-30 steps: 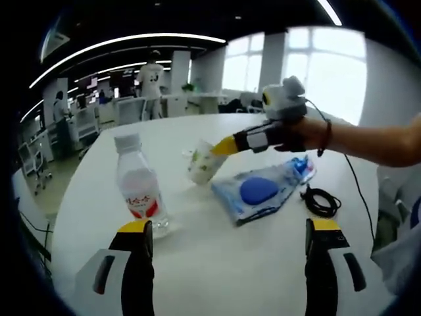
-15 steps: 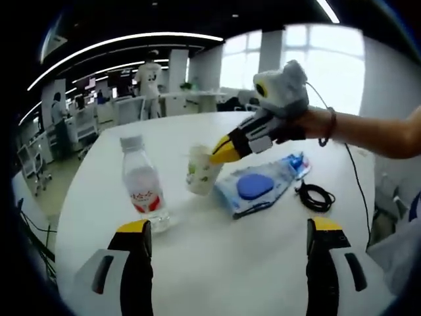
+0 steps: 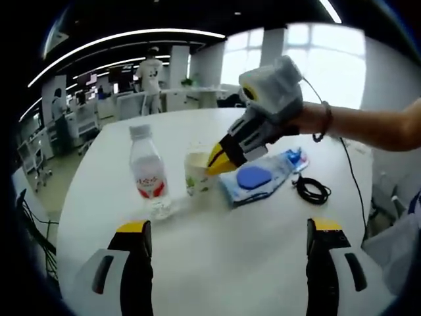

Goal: Arrange the tabletop items into an orderly group along one side of the table until the central work area is clear of visible clutter.

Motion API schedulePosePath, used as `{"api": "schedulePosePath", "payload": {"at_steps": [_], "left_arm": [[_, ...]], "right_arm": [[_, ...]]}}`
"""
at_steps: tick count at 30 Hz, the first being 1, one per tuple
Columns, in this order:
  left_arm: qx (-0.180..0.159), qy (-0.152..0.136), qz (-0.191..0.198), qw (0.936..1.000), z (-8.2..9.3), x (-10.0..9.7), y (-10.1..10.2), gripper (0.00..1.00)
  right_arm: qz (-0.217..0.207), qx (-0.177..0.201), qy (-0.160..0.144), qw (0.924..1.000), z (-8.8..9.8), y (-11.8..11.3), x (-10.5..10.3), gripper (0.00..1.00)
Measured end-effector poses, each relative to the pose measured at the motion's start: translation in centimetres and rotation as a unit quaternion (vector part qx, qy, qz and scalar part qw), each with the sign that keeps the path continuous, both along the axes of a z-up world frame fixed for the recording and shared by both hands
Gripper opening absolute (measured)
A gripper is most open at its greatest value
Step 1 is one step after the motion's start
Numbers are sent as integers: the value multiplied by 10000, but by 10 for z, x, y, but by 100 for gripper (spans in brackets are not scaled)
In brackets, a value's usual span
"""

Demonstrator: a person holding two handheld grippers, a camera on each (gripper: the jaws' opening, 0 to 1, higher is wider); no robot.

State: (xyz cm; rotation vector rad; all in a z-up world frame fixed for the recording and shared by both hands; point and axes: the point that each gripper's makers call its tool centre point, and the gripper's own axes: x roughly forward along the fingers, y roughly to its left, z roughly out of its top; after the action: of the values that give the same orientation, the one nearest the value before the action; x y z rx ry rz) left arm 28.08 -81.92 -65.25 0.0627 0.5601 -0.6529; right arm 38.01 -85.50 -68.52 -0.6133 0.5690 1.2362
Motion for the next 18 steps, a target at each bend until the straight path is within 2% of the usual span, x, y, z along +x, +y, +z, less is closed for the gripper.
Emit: {"api": "schedulePosePath", "payload": {"at_steps": [7, 18], "left_arm": [[-32, 4, 12, 10000, 1, -2, 3, 97], [-29, 24, 46, 10000, 0, -5, 7, 96]], "right_arm": [[132, -243, -95, 9996, -7, 2, 0, 0], [203, -245, -41, 9995, -9, 8, -3, 0]]}}
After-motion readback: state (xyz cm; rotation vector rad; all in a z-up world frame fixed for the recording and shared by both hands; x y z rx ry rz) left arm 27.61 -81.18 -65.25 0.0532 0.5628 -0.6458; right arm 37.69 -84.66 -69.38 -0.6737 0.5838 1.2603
